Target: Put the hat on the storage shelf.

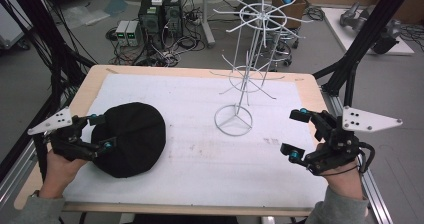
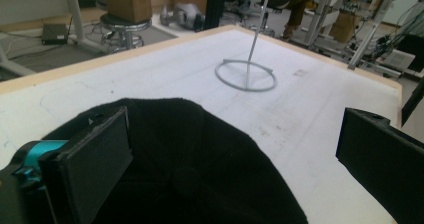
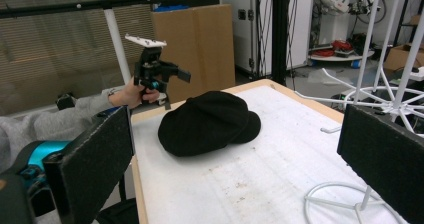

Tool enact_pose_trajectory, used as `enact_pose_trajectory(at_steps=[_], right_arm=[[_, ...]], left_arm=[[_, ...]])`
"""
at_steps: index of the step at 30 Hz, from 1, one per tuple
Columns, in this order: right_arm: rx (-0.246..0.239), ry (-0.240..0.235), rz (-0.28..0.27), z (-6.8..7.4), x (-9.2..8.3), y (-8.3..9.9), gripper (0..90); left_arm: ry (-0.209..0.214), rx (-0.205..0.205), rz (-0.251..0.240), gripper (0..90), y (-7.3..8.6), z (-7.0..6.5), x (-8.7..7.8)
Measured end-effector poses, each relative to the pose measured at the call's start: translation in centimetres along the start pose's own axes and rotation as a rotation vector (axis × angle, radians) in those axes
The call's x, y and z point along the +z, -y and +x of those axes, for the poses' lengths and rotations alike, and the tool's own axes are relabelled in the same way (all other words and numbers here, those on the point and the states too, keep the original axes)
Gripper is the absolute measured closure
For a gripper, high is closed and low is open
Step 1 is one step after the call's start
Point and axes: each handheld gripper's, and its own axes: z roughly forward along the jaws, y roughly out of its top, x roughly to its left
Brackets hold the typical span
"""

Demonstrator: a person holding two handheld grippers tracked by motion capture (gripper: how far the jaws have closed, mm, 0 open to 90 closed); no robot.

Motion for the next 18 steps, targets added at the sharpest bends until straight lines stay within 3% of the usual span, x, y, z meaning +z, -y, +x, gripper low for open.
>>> enact_pose_trajectory(at_steps=[9, 18], right_arm=[[-0.001, 0.003, -0.010, -0.1, -0.4, 0.2, 0.7], [0.002, 0.002, -0.003, -0.2, -0.2, 0.3, 0.7]], left_arm=[[-0.084, 0.002, 0.011, 1.8, 1.6, 1.0, 0.3], [-0.087, 0.006, 0.059, 1.8, 2.7, 1.5, 1.3]])
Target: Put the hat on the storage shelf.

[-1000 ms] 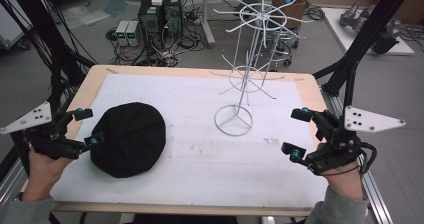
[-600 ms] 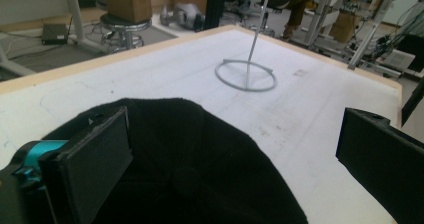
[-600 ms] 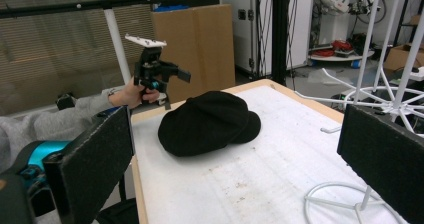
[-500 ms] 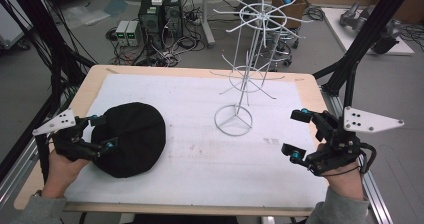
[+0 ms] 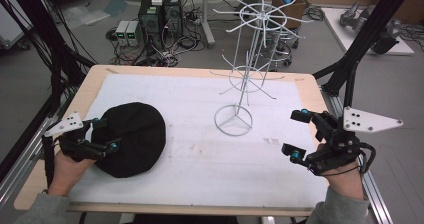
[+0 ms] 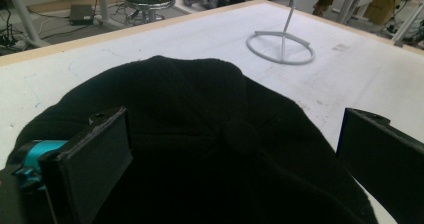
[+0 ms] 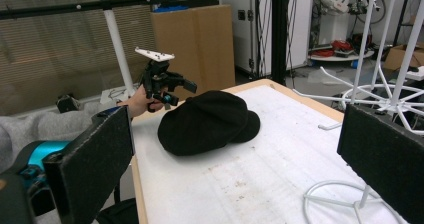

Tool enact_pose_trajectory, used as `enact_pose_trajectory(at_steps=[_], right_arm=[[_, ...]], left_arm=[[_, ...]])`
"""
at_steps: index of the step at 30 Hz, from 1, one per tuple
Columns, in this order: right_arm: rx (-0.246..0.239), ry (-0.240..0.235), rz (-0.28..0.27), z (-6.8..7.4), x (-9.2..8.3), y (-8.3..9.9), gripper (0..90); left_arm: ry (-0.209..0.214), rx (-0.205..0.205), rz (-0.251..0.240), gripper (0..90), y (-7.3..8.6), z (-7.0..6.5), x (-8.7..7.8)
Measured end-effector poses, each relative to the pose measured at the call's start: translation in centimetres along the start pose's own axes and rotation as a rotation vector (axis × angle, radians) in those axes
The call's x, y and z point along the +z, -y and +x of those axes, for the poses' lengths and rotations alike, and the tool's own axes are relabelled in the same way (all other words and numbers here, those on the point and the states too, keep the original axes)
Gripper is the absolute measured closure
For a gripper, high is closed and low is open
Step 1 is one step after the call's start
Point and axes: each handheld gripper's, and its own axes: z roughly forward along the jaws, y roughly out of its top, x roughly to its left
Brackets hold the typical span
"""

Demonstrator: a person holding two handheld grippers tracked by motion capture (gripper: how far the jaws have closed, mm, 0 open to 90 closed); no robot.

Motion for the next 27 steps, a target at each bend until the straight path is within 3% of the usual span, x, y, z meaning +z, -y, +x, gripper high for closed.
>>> enact_pose_trajectory(at_steps=[9, 15, 19, 23, 27], right_arm=[[-0.001, -0.004, 0.016, -0.1, 0.4, 0.1, 0.7], [0.000, -0.004, 0.018, -0.2, 0.6, 0.2, 0.7], [0.002, -0.007, 0.029, -0.2, 0.7, 0.2, 0.7], [0.006, -0.007, 0.043, -0.2, 0.9, 0.3, 0.7], [0.003, -0.013, 0.046, -0.1, 0.9, 0.3, 0.7]], left_arm=[[0.023, 0.010, 0.032, 1.8, 0.2, 0.0, 1.3], [0.005, 0.026, 0.047, 1.8, 0.3, 0.2, 1.4], [-0.023, 0.066, 0.068, 4.2, 0.4, 0.0, 1.7], [-0.064, 0.068, 0.101, 8.6, 0.5, 0.1, 1.9], [-0.069, 0.071, 0.110, 13.2, 0.5, 0.1, 1.9]])
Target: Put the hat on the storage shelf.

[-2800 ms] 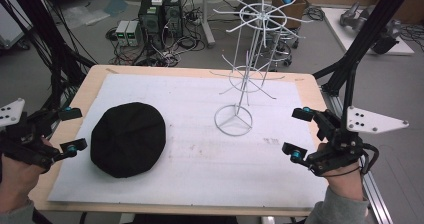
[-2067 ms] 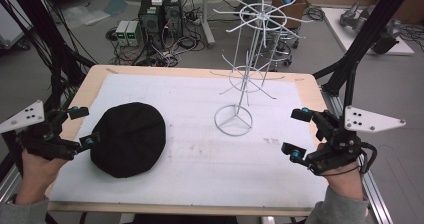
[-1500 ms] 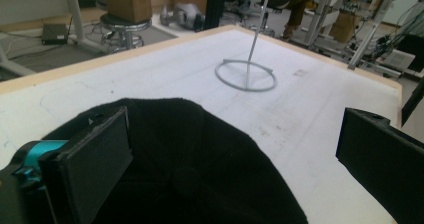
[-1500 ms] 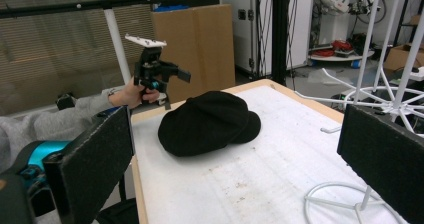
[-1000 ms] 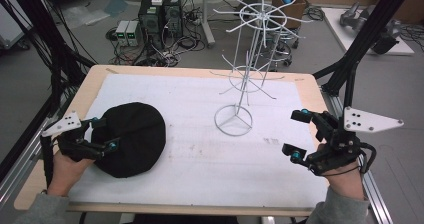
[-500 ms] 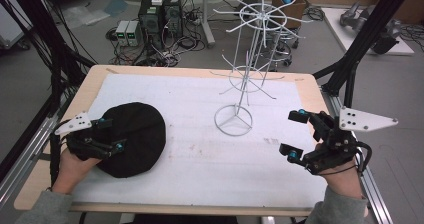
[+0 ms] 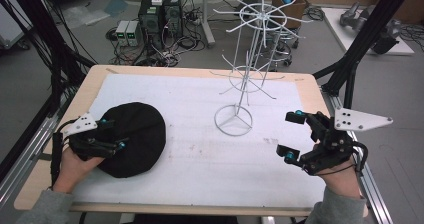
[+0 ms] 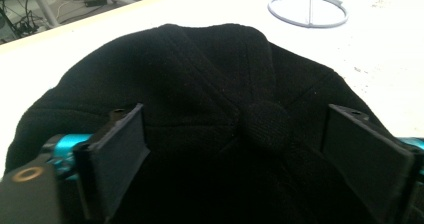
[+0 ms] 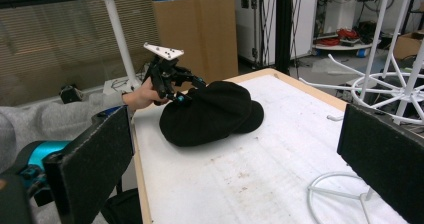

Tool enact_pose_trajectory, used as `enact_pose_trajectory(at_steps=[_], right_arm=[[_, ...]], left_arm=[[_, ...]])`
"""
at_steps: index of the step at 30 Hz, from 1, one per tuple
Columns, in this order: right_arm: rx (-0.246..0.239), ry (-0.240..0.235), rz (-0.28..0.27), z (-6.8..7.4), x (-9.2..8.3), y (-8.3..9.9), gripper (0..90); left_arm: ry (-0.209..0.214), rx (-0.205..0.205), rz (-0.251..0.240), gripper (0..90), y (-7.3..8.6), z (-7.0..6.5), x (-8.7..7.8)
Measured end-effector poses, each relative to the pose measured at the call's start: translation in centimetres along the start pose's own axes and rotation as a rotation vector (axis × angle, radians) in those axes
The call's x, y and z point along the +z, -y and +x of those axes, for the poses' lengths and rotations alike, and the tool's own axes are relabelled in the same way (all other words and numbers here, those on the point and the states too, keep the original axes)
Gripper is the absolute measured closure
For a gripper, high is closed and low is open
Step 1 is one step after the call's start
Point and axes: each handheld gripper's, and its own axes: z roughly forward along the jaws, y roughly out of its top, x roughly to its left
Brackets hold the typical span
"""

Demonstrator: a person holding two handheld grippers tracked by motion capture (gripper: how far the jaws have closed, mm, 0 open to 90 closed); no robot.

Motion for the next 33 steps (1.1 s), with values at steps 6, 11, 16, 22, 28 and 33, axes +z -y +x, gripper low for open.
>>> enact_pose_trajectory(at_steps=[6, 11, 16, 22, 28, 33], right_arm=[[0.002, 0.002, 0.003, 0.06, 0.02, 0.01, 0.7], [0.012, 0.006, 0.019, -0.14, 0.18, 0.16, 0.7], [0.010, 0.002, 0.023, -0.08, 0.34, 0.13, 0.7], [0.019, -0.003, 0.020, -0.15, 0.28, 0.21, 0.7], [0.017, -0.003, 0.025, -0.16, 0.30, 0.23, 0.7], [0.019, 0.000, 0.029, -0.21, 0.42, 0.27, 0.7]], left_arm=[[0.024, -0.022, 0.019, 26.1, 0.03, 0.06, -0.04], [0.041, -0.038, 0.030, 35.9, 0.07, 0.25, -0.01], [0.055, -0.025, 0.027, 52.0, 0.05, 0.07, -0.12], [0.079, -0.026, 0.034, 66.1, 0.03, -0.02, -0.16], [0.089, -0.037, 0.031, 67.0, -0.07, 0.03, -0.23], [0.123, -0.060, 0.001, 67.5, -0.50, 0.15, -0.77]])
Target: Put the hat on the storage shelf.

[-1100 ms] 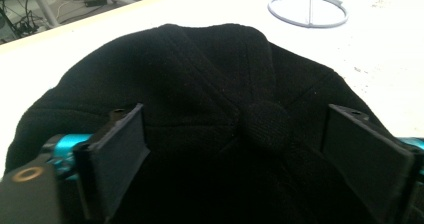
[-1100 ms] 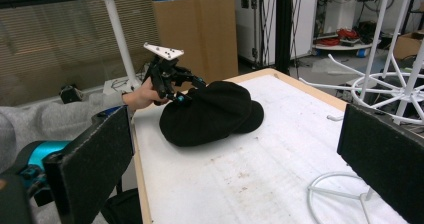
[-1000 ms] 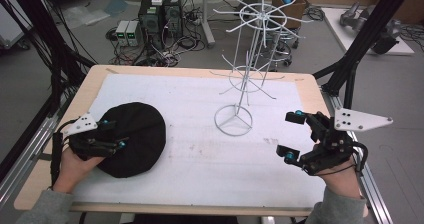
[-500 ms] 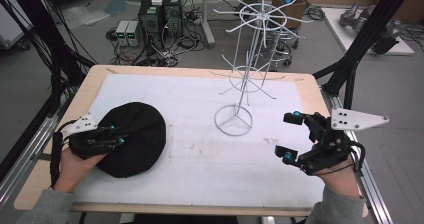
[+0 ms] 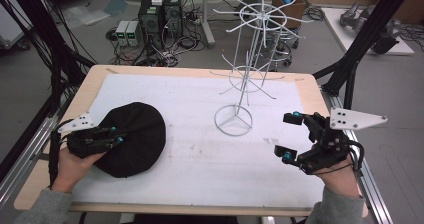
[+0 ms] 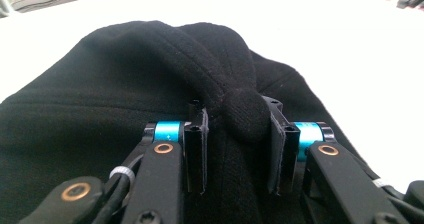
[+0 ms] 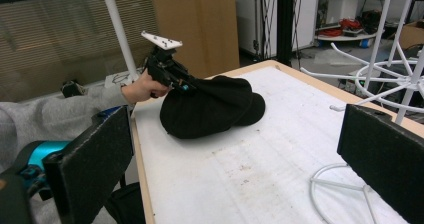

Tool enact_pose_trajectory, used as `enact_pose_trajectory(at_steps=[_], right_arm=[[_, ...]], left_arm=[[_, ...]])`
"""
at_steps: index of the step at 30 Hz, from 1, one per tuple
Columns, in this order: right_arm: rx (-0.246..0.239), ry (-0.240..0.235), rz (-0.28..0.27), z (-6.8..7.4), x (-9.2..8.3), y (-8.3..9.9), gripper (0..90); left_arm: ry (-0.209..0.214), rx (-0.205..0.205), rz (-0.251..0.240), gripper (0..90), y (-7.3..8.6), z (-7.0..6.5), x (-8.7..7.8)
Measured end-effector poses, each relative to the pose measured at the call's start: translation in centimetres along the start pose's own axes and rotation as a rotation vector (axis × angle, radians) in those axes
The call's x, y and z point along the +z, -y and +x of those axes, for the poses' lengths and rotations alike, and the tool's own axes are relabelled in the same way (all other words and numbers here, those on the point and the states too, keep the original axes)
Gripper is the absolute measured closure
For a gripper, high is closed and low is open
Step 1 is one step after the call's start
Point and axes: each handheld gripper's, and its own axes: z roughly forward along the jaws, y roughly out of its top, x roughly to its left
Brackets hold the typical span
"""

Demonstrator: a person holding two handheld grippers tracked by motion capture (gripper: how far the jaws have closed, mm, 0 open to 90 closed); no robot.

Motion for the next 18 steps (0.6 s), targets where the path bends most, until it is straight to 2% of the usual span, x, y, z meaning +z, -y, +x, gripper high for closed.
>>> enact_pose_trajectory(at_steps=[2, 7, 11, 13, 17, 18], right_arm=[[0.001, 0.000, 0.002, 0.0, 0.0, 0.0, 0.7], [-0.001, -0.002, 0.010, -0.2, 0.3, 0.0, 0.7], [-0.001, -0.005, 0.009, -0.3, 0.3, 0.1, 0.7], [0.005, -0.026, 0.000, -0.3, 0.2, 0.1, 0.7], [0.005, -0.025, 0.003, -0.3, 0.3, 0.1, 0.7], [-0.001, -0.024, 0.002, -0.3, 0.3, 0.1, 0.7]], left_arm=[[0.026, -0.015, -0.013, 67.7, -0.1, 0.1, -0.3], [0.056, -0.039, -0.042, 68.1, -0.4, 0.3, -1.0], [0.062, -0.030, -0.043, 68.3, -1.2, -0.1, -1.6], [0.066, -0.038, -0.049, 68.3, -1.5, -0.1, -1.9], [0.106, -0.068, -0.082, 68.3, -2.0, 0.0, -2.7], [0.131, -0.074, -0.086, 68.3, -2.1, 0.1, -2.9]])
